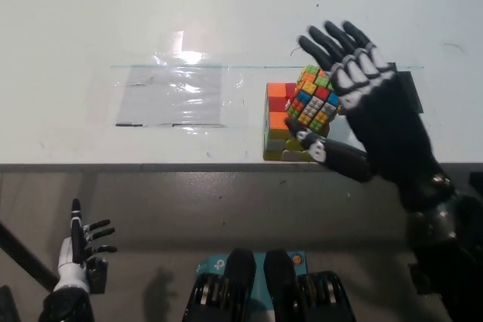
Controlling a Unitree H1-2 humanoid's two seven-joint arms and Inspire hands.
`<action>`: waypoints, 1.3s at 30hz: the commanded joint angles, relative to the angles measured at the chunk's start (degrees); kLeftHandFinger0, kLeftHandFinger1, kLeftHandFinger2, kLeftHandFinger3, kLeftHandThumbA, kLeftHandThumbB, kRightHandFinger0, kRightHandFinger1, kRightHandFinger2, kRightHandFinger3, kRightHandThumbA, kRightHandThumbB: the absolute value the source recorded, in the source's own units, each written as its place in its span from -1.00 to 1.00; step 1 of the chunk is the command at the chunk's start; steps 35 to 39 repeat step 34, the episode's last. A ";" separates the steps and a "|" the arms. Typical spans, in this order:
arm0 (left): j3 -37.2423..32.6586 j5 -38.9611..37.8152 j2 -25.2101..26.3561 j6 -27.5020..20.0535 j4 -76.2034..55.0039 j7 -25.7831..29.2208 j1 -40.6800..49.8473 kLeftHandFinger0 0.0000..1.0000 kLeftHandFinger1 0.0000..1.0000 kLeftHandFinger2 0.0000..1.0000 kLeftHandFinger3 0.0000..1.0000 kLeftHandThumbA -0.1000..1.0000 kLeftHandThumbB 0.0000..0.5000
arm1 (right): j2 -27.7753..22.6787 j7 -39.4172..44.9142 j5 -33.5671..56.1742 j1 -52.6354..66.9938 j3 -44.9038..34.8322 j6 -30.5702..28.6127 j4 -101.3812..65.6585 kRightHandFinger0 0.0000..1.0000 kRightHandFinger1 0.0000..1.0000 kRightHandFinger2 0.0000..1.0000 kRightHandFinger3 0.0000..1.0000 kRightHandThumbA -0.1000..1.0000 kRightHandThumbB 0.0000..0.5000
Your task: The robot uses its right hand to pick up the small cube kept on the middle on the desk and place it on the bigger cube kept next to it
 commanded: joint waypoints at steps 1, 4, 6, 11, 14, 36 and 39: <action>0.02 0.49 0.46 -0.87 -0.88 1.39 -0.55 -0.80 -0.42 0.19 0.06 1.00 -0.45 | -0.90 2.83 2.28 0.82 -3.13 1.64 -4.24 1.00 1.00 1.00 1.00 0.37 0.63; -0.18 0.47 0.77 -1.49 -0.14 0.58 -0.69 -0.48 -0.21 0.27 0.22 1.00 -0.45 | -0.41 2.21 3.00 2.94 -5.17 1.47 -6.24 1.00 1.00 1.00 1.00 0.41 0.59; -0.28 0.37 0.86 -2.13 -0.23 -0.08 -0.49 -0.39 -0.15 0.33 0.33 1.00 -0.49 | -0.09 2.09 2.90 3.56 -5.82 1.32 -6.67 1.00 1.00 1.00 1.00 0.43 0.55; -0.38 0.30 0.93 -1.93 -1.22 -0.65 0.11 -0.67 -0.22 0.30 0.39 1.00 -0.56 | 3.26 -5.15 1.64 9.49 -10.33 0.72 -4.99 1.00 1.00 1.00 1.00 0.20 0.27; -0.38 0.24 0.93 -2.60 -0.91 -0.72 0.09 -0.69 -0.20 0.33 0.41 1.00 -0.57 | 4.66 -6.10 1.29 10.91 -12.07 0.39 -4.04 1.00 1.00 1.00 1.00 0.21 0.27; 0.49 -0.32 -0.06 0.25 -1.75 0.95 0.14 -0.57 -0.16 0.33 0.49 1.00 -0.57 | 7.58 -29.28 7.76 12.95 -17.87 -10.27 43.40 1.00 1.00 1.00 1.00 -0.47 -0.14; 0.49 -0.32 -0.06 0.25 -1.75 0.95 0.14 -0.57 -0.16 0.33 0.49 1.00 -0.57 | 7.58 -29.28 7.76 12.95 -17.87 -10.27 43.40 1.00 1.00 1.00 1.00 -0.47 -0.14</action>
